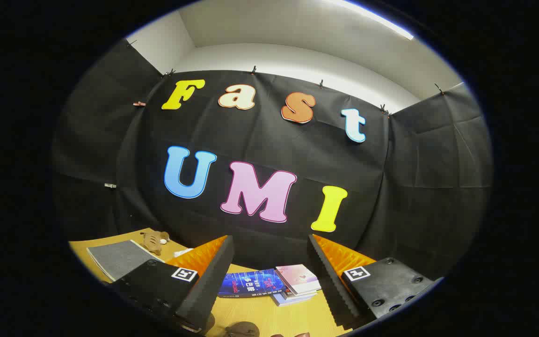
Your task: Open the storage box then place both shoes into the box .Put the left shoe in first, then the right shoe, with the right side of both shoes facing outward in a uniform manner.
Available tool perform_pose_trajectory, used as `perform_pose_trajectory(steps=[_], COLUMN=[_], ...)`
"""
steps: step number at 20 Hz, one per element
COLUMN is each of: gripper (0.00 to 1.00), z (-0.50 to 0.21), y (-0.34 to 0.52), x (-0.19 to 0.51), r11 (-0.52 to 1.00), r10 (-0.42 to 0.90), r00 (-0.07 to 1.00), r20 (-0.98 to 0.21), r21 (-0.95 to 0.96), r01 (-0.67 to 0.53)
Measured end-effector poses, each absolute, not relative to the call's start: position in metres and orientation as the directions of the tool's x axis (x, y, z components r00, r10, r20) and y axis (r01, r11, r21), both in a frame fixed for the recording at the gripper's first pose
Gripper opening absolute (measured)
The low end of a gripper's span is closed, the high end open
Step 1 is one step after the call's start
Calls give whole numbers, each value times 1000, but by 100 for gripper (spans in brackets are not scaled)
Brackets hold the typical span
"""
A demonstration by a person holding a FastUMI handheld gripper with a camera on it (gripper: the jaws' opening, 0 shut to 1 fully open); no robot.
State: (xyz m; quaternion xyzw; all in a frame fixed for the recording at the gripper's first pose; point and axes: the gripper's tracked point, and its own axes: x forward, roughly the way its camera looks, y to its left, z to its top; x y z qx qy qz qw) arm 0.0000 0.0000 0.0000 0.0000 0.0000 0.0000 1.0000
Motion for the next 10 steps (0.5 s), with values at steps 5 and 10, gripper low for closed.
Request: perform_pose_trajectory(steps=[5,10], gripper=[97,97], z=[0,1], y=[4,6], x=[-2,-2], r11=[1000,1000], r10=[7,15], r00=[1000,1000], r20=[1,8], r21=[-6,-18], r01=[-7,-15])
